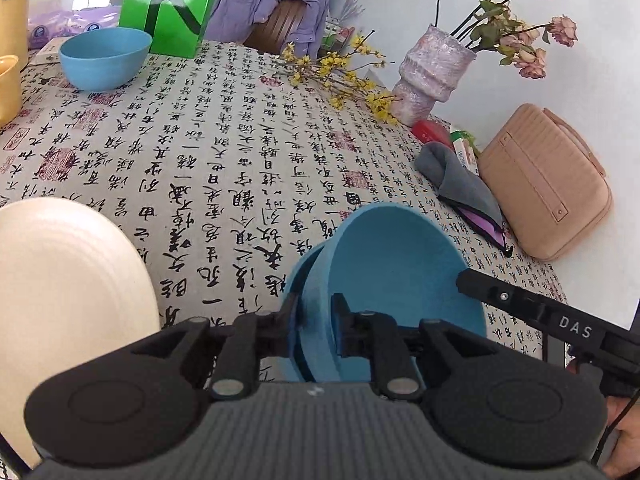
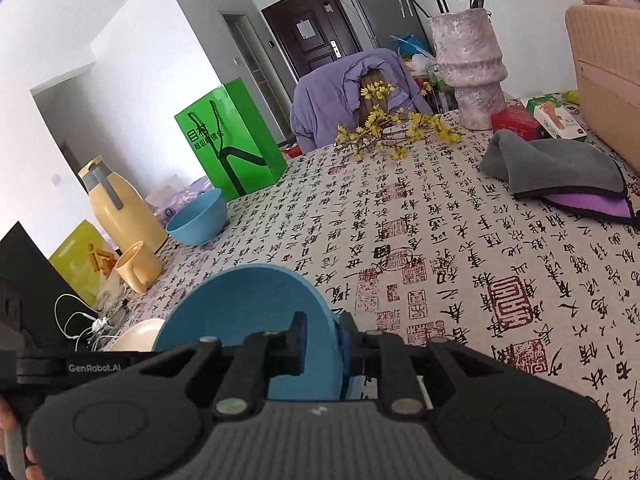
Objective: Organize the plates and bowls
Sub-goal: 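Lower the bowl into the placed blue bowl and open both tools, then move both tools toward the blue bowl beside the yellow mug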
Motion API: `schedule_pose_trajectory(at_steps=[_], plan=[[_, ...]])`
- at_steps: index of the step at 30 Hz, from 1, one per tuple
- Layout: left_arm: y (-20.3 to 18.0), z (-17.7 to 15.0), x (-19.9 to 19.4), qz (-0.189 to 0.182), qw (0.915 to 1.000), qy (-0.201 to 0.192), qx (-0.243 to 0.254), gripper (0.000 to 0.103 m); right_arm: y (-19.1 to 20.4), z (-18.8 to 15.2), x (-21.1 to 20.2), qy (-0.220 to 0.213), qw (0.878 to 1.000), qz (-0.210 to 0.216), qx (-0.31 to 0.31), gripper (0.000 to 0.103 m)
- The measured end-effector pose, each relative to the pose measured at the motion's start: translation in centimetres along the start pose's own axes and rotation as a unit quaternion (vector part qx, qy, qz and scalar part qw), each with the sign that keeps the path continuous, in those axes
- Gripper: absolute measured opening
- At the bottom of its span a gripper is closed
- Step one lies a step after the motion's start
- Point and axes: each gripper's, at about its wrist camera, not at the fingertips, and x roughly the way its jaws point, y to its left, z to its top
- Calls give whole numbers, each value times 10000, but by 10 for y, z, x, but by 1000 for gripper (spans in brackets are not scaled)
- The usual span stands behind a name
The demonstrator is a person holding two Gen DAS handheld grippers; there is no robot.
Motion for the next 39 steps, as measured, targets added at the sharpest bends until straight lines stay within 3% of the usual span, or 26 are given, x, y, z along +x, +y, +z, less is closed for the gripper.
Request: schedule_pose_trajectory(at_steps=[15, 19, 21, 25, 27, 31, 33, 35, 39], plan=[[-2, -3, -27, 109, 9981, -502, 336, 20, 12, 2, -12, -338, 9993, 90, -107, 20], [3, -22, -49, 295, 9934, -923, 613, 43, 34, -8, -22, -515, 9969, 23, -591, 21], [7, -38, -62, 437, 9889, -1157, 823, 46, 46, -19, -27, -626, 9945, -27, -836, 29], [14, -83, -94, 1070, 9685, -1835, 1298, 77, 73, -53, -40, -840, 9866, -95, -1397, 40], [22, -104, -107, 1268, 9605, -2002, 1461, 83, 85, -72, -46, -888, 9834, -33, -1579, 52], [50, -136, -134, 1383, 9590, -2157, 1207, 93, 104, -108, -54, -970, 9804, 170, -1708, 66], [62, -149, -145, 1471, 9565, -2261, 1114, 99, 113, -128, -56, -955, 9795, 255, -1753, 81], [72, -160, -156, 1570, 9530, -2346, 1101, 103, 120, -143, -55, -897, 9806, 284, -1720, 89], [93, -172, -174, 1641, 9521, -2367, 1023, 103, 136, -163, -50, -709, 9836, 361, -1616, 90]])
